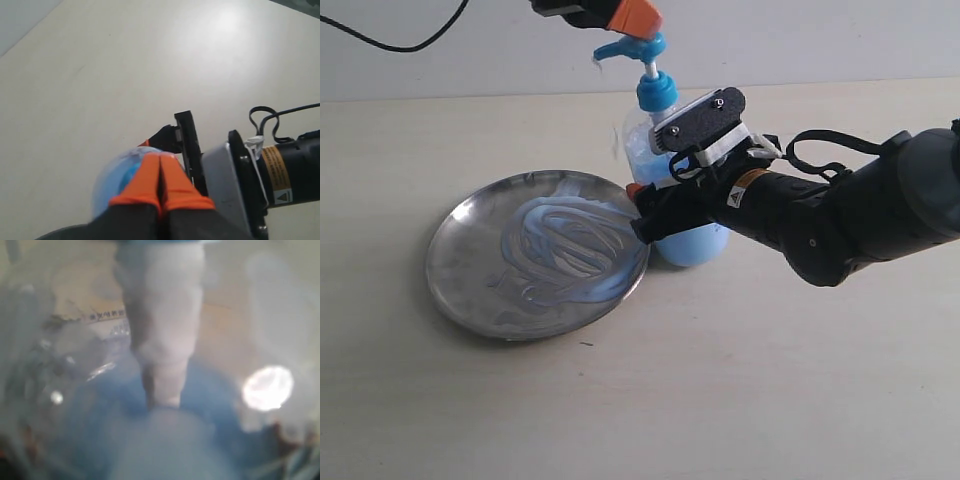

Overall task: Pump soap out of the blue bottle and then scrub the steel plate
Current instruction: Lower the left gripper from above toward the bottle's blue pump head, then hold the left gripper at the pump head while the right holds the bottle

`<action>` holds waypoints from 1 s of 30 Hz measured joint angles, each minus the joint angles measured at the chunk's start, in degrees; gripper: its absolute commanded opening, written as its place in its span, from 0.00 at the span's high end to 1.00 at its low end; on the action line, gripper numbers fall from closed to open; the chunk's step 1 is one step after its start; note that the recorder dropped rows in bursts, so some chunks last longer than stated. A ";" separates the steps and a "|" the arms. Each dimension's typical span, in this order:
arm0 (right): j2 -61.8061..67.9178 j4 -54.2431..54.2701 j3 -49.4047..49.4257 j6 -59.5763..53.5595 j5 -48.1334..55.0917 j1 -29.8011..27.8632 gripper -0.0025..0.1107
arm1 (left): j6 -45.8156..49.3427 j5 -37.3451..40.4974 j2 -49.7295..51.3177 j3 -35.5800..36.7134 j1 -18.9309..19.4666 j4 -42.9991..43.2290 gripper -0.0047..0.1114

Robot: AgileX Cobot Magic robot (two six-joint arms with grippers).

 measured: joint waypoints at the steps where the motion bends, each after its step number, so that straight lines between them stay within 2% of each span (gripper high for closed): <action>1: 0.02 0.03 0.00 0.00 -0.13 0.00 0.98 | -0.29 0.00 0.16 -0.11 -0.58 0.00 0.96; 3: 0.12 0.12 0.00 0.08 -0.24 0.00 0.98 | -1.05 0.56 0.53 -0.11 -1.23 0.13 0.96; 6: 0.12 -0.74 0.00 -0.14 -0.24 0.00 0.98 | -1.69 4.45 3.10 1.25 -2.21 4.75 0.96; 14: 0.12 -0.67 0.00 -0.22 -0.23 0.00 0.98 | -2.10 5.50 4.06 1.36 -2.13 6.60 0.96; 20: 0.12 -1.05 0.00 -0.30 -0.23 0.00 0.98 | -2.18 5.58 3.67 1.36 -2.13 6.68 0.96; 30: 0.12 -1.27 0.00 -0.44 -0.23 0.00 0.98 | -2.06 2.41 -2.56 1.39 -2.03 7.05 0.96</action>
